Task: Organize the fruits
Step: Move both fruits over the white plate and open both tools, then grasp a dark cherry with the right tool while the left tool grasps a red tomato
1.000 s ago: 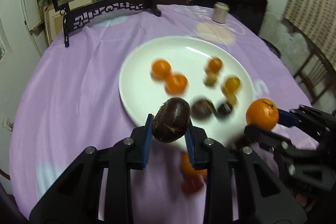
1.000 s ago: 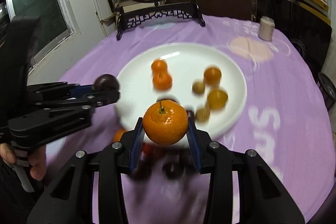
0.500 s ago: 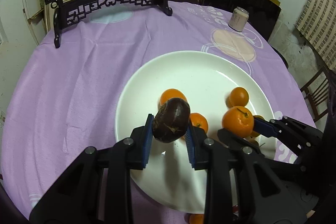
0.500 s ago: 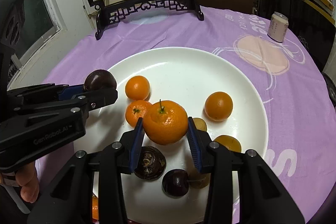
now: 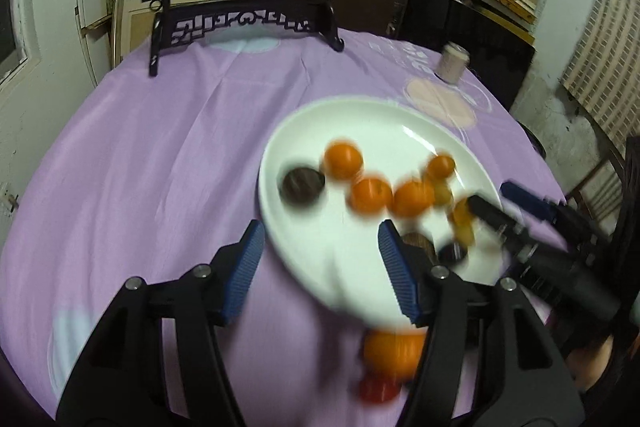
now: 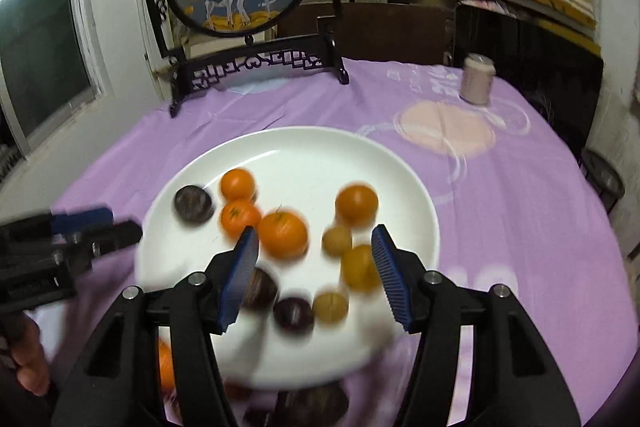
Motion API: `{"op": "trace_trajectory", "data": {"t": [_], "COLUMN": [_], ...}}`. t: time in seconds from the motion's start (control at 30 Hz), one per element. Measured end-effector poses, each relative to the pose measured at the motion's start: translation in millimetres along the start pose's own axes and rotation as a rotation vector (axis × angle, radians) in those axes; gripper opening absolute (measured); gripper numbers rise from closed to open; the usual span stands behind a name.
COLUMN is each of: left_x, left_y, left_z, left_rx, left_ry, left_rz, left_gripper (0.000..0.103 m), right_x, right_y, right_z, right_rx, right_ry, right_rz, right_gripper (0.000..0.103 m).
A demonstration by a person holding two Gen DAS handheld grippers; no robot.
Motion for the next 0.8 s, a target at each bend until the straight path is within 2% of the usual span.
{"op": "trace_trajectory", "data": {"t": [0.1, 0.27, 0.5, 0.57, 0.6, 0.63, 0.77, 0.8], "left_x": [-19.2, -38.7, -37.8, -34.2, -33.7, -33.4, -30.8, -30.1], "left_y": [6.0, 16.4, 25.8, 26.5, 27.1, 27.8, 29.6, 30.3], "left_z": [36.6, 74.4, 87.4, 89.9, 91.2, 92.1, 94.9, 95.4], "left_rx": [0.03, 0.062, 0.09, 0.089, 0.09, 0.093, 0.1, 0.102], "left_ry": [-0.027, -0.051, -0.07, -0.084, -0.086, -0.087, -0.096, -0.098], "left_rz": [-0.001, 0.03, 0.01, 0.018, 0.019, 0.022, 0.032, 0.034], "left_gripper": [0.062, 0.063, 0.07, 0.07, 0.07, 0.07, 0.07, 0.07], "right_x": [-39.2, -80.3, -68.9, -62.3, -59.4, -59.0, -43.9, -38.9], "right_y": [3.9, 10.7, 31.0, 31.2, 26.7, 24.3, 11.1, 9.7], "right_z": [25.9, 67.8, 92.6, 98.2, 101.5, 103.4, 107.4, 107.1], "right_rx": [0.008, -0.026, 0.023, 0.037, 0.038, 0.036, -0.005, -0.005], "right_ry": [-0.006, -0.016, -0.101, -0.14, -0.164, -0.176, -0.214, -0.223], "right_rz": [-0.016, 0.036, 0.088, 0.059, 0.011, -0.015, -0.026, -0.027], "right_gripper": [0.062, 0.074, 0.075, 0.075, 0.075, 0.073, 0.045, 0.044]}}
Point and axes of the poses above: each gripper's, at about its wrist camera, not at the fingertips, and x roughly the way its jaws point, y to its right, z to its underside, the point moved 3 cm from there along x, roughly the way its jaws point, and after that the axes turned 15 degrees about x, right-handed, at the moved point
